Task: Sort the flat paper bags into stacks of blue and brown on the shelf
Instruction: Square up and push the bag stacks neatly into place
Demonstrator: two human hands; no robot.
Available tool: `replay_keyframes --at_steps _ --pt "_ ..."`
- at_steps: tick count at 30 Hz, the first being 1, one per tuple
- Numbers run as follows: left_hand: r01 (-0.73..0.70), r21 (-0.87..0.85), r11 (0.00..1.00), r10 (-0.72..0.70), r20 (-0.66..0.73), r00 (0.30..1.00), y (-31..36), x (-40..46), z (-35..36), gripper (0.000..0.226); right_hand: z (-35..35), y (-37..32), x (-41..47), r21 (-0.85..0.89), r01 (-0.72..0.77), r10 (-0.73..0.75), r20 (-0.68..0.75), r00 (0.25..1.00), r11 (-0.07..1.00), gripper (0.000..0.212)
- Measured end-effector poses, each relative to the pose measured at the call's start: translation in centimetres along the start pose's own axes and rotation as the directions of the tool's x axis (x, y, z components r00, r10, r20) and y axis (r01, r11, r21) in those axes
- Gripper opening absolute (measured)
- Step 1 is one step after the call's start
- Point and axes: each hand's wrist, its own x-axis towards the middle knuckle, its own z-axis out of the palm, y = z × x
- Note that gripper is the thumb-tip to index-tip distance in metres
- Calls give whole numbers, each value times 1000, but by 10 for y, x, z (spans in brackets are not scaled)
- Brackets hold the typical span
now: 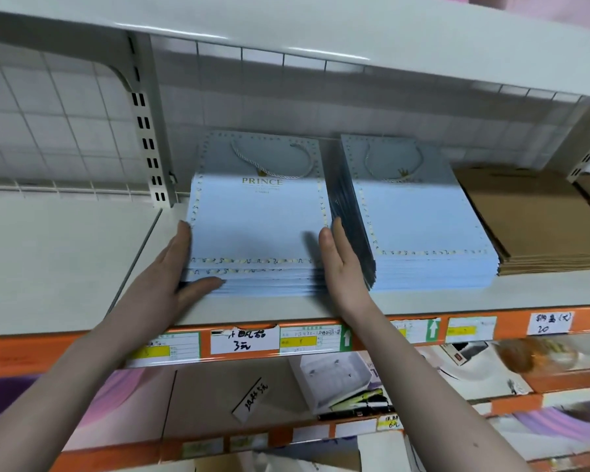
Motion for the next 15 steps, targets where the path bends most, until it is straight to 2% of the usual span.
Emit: replay_keyframes --at_steps 6,10,12,15 --pt "20 -12 1000 -19 11 1000 -8 10 2 93 0 1 4 39 -21 19 69 997 999 61" --pt "-1 10 1000 1 49 999 -8 9 0 110 -5 0 2 58 26 -33 131 991 998 64" --pt "-16 46 999 14 39 999 -11 10 0 110 -8 0 4 44 74 -81 181 980 996 63" --pt "-8 68 998 6 33 999 -13 12 2 104 -9 1 8 29 84 -89 246 965 996 96"
